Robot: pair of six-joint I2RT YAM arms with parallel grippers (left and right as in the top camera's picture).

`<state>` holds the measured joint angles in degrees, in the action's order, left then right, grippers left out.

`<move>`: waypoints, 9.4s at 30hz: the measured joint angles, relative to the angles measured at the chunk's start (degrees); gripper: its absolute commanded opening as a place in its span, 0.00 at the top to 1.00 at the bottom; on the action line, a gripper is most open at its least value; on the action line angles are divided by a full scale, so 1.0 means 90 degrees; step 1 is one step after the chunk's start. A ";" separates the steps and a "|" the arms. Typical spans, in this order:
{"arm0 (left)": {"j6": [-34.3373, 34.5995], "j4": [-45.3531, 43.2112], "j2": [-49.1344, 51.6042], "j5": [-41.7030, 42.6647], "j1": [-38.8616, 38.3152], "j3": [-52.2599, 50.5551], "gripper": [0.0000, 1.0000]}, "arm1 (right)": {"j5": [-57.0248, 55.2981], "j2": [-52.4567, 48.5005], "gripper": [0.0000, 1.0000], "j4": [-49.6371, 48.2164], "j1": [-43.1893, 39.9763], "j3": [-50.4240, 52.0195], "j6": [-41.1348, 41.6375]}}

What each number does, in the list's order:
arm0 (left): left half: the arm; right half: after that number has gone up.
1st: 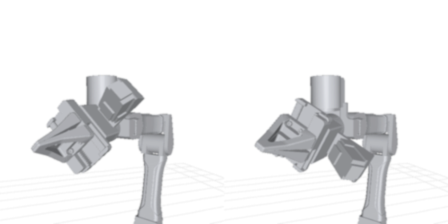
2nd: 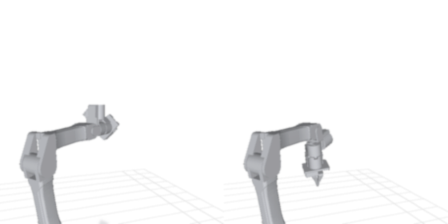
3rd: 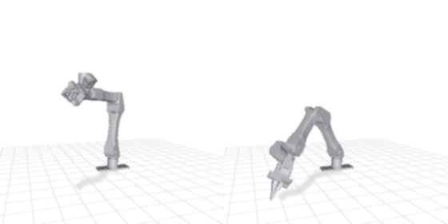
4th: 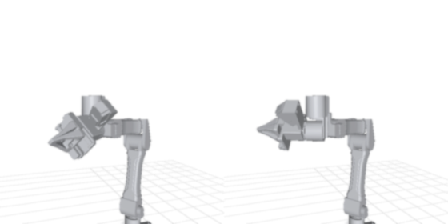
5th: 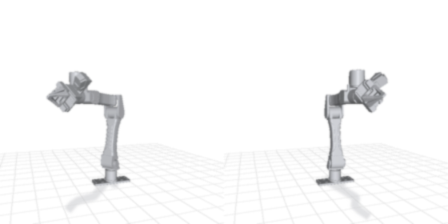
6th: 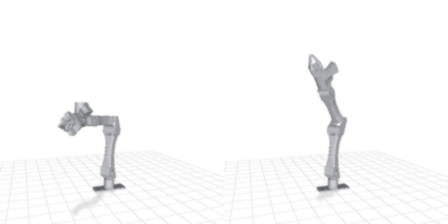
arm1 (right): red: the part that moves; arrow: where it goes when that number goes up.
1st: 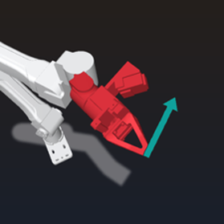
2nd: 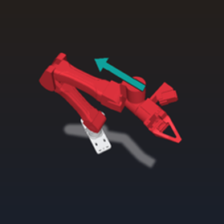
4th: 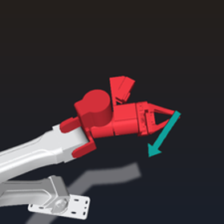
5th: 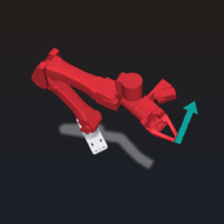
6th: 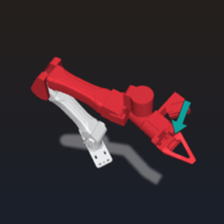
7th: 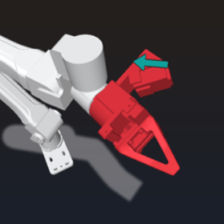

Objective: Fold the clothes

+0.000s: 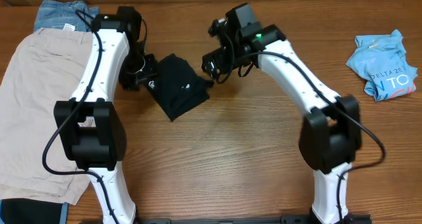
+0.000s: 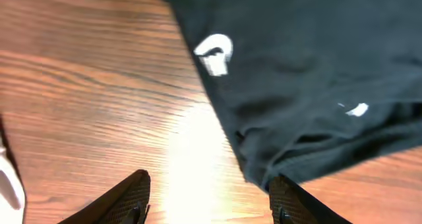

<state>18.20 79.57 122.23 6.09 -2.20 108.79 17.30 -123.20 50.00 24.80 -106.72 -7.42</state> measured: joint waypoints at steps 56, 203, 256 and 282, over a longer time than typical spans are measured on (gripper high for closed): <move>-0.0019 -0.0041 0.0000 -0.0187 0.0670 -0.0051 0.38 | -0.1734 -0.1523 0.96 0.2550 -0.2820 -0.3640 0.0823; 0.0146 -0.2399 -0.7990 -0.1807 -0.2086 -0.5552 0.00 | -0.1858 0.8476 0.00 0.1217 -0.1838 0.4262 0.2033; 0.0301 -0.1812 -1.0219 -0.2946 -0.2086 -0.5894 0.00 | -0.1780 1.3597 0.00 -0.4002 -0.2246 1.0686 0.1168; 0.0299 -0.1812 -1.0219 -0.2946 -0.2086 -0.5894 0.00 | -0.1785 1.3605 0.00 -0.4986 -0.2246 1.1742 0.0510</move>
<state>20.88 63.26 30.26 -20.43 -20.97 55.75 1.23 -0.75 5.13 4.58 -1.04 -2.83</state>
